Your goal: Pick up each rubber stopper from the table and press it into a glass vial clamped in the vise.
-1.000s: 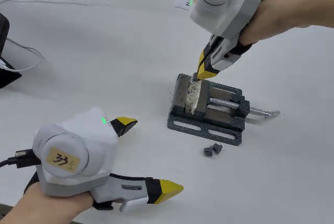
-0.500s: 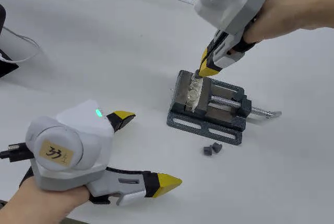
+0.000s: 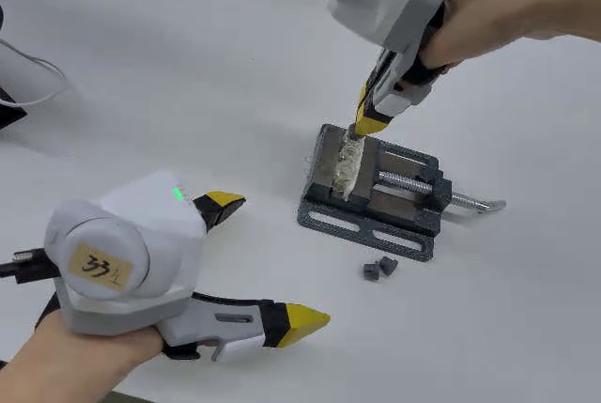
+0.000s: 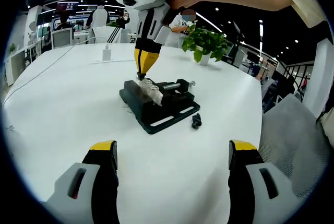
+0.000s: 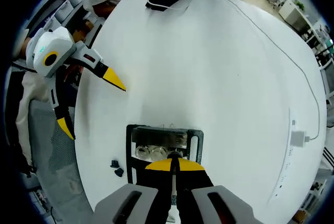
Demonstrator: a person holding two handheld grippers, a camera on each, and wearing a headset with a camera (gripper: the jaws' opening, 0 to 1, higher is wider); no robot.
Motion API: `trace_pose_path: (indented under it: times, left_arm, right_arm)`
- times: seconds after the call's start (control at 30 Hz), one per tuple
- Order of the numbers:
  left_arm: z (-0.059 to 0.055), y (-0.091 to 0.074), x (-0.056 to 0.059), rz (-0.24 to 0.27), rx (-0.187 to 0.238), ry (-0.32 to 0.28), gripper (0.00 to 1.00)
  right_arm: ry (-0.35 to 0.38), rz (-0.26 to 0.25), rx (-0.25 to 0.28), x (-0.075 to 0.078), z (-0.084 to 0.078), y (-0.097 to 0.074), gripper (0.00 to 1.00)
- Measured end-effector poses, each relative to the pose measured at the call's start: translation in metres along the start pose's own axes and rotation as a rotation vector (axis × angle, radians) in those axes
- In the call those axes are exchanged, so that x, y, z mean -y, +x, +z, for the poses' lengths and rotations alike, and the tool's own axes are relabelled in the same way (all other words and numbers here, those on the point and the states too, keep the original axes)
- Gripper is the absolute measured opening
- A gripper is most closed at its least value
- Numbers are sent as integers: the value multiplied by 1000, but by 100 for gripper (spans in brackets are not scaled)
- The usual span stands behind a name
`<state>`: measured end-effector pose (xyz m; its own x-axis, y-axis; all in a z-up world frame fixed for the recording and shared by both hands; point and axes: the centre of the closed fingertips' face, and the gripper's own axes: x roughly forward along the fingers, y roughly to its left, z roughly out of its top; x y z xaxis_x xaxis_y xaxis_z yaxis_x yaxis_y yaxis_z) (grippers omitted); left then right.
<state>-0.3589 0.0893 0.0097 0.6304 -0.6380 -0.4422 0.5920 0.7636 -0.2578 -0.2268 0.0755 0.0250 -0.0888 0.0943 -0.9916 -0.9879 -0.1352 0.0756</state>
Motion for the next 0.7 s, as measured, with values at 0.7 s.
trace_pose_path:
  times: [0.7]
  left_arm:
    - [12,-2,-1,16,18,2,86]
  right_arm:
    - [-80,-36,-18,-2,-2,0,0]
